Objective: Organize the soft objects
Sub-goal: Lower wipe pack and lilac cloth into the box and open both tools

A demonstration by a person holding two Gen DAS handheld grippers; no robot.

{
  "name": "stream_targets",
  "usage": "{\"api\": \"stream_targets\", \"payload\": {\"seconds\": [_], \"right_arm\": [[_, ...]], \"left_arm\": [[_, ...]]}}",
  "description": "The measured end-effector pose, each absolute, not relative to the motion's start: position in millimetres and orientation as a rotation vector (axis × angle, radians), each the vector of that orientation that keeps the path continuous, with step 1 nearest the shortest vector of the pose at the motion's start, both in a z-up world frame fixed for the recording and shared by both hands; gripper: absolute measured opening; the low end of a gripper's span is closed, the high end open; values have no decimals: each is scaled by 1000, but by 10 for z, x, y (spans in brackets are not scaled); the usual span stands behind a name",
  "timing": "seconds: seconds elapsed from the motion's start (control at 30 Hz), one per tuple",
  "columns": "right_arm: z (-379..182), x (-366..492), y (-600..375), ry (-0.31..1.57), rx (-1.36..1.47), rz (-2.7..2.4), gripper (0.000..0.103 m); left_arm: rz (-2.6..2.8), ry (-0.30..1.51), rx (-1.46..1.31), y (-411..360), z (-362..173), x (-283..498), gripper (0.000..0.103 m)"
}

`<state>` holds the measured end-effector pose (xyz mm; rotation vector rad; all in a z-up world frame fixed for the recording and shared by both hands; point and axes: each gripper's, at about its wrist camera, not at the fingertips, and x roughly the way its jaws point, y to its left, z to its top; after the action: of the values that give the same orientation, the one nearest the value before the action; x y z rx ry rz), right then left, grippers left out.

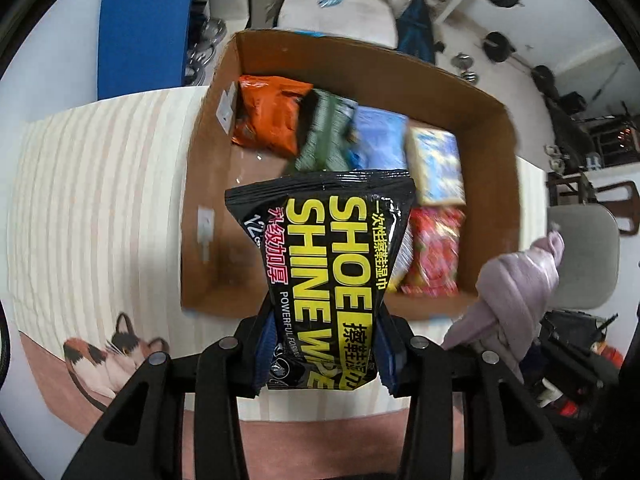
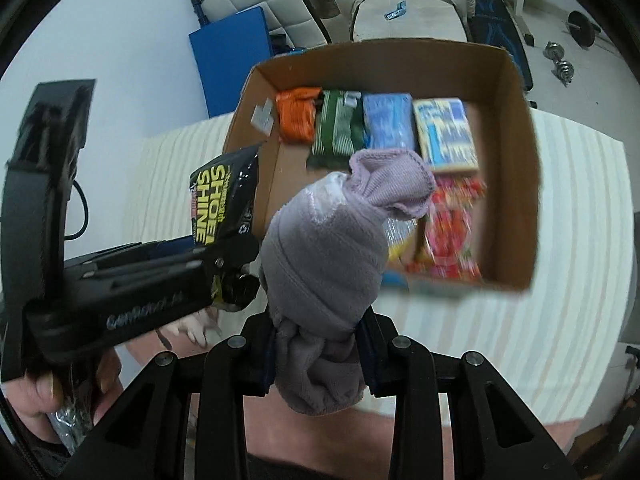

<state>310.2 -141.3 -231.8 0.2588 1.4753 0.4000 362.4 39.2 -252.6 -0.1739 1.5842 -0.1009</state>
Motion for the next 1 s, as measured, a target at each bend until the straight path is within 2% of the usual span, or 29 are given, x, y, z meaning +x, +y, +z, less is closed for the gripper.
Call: {"api": "stream_targets", "payload": {"seconds": [0.2,0.37,0.63,0.73,0.8,0.83,1.0], "right_arm": [[-2867,3621,-1139,1538,263,371,35],[-3249,3736,-1024,1597,279,377,35],[-3557,3793,-918,1647,264,387,35],[-3619,3824,-856,1654,241,387,39],[-3655,3841,-819,1659,222,373,51],[-3696,3833,-775,1658,215,363,53],[-3675,3837,-770,1647,194,336,56]], "left_arm": [[-63,1700,-201,479,-2977,4054,39],[-34,1781,-169,488,-3304,4194,39],[-47,1858,-90,461,-3604,4217,43],[-18,1864,-81,474,-3608,4206,46],[-6,1863,-70,477,-3592,4212,46],[-3,1856,-55,484,-3565,4216,46],[4,1832,-48,460,-3422,4250,46]]}}
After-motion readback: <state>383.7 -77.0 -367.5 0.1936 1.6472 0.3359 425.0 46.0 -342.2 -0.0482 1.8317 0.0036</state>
